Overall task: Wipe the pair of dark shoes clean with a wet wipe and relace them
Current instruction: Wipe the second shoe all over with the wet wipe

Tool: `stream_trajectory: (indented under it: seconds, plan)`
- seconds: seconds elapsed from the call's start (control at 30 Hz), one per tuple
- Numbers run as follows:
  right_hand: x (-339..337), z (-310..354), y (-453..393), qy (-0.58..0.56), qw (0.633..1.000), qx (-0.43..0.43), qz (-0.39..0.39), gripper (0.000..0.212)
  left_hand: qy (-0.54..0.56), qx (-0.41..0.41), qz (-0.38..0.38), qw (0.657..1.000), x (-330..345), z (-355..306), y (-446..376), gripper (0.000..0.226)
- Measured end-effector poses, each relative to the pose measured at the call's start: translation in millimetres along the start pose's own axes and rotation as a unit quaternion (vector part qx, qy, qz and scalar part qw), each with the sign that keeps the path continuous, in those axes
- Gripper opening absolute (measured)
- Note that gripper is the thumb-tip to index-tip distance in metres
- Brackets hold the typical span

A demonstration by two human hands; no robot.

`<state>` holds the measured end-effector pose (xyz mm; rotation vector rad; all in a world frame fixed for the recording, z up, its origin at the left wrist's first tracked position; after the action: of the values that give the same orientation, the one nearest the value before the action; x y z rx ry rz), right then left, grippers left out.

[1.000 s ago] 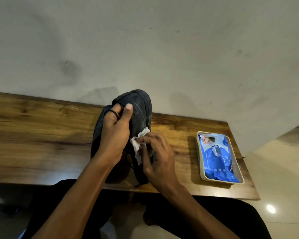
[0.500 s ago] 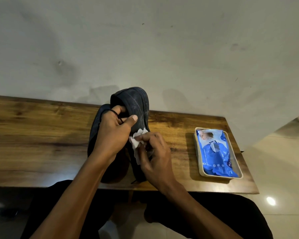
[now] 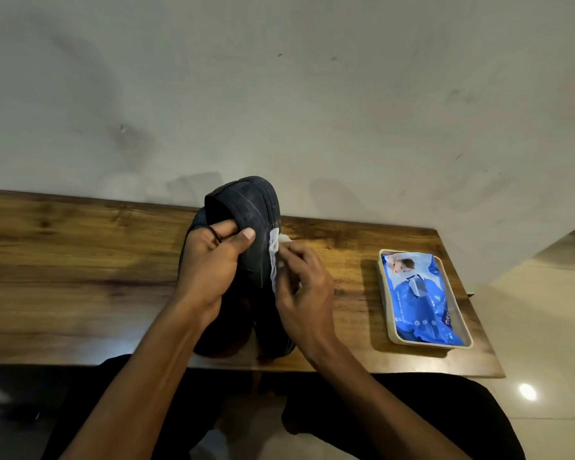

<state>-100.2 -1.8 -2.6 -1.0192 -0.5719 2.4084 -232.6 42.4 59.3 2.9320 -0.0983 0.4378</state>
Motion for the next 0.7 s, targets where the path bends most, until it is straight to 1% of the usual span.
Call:
stream_trajectory:
  seconds: [0.07, 0.13, 0.3, 0.37, 0.43, 0.5, 0.57, 0.7]
  plan:
    - [-5, -7, 18, 0.045, 0.998, -0.018, 0.032, 0.035, 0.005, -0.003, -0.012, 1.000, 0, 1, 0, 0.018]
    - [-10, -8, 30, 0.066, 0.996, -0.026, 0.062, 0.043, 0.008, -0.006, -0.017, 1.000, 0, 2, 0, 0.018]
    - [-8, 9, 26, 0.027, 0.996, -0.005, 0.084, 0.049, 0.010, -0.013, -0.005, 1.000, 2, 3, 0, 0.018]
    - [-5, 18, 13, 0.004, 0.994, -0.015, 0.104, 0.054, 0.008, -0.010, 0.004, 1.000, 3, 4, 1, 0.019]
    - [-2, 24, -3, -0.007, 0.991, -0.043, 0.128, 0.058, 0.015, -0.006, 0.010, 1.000, 3, 4, 1, 0.021]
    - [-1, 27, -16, -0.010, 0.988, -0.068, 0.138, 0.061, 0.027, -0.006, 0.016, 0.999, 5, 4, 2, 0.022]
    - [-2, 26, -18, -0.013, 0.987, -0.074, 0.145, 0.063, 0.039, -0.009, 0.020, 0.999, 6, 6, 2, 0.023]
    - [-9, 17, 8, 0.029, 0.981, -0.050, 0.186, 0.064, 0.054, -0.022, -0.006, 0.998, 7, 8, 1, 0.019]
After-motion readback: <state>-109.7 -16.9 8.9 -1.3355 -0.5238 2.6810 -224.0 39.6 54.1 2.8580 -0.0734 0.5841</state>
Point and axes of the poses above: each hand's wrist, its own y-axis away from the middle knuckle, its own x-axis out of the palm, z = x × y, the point moved 2 cm from there along -y, towards the middle knuckle, and after that the axes turned 10 degrees about y, right-handed, at the moved point
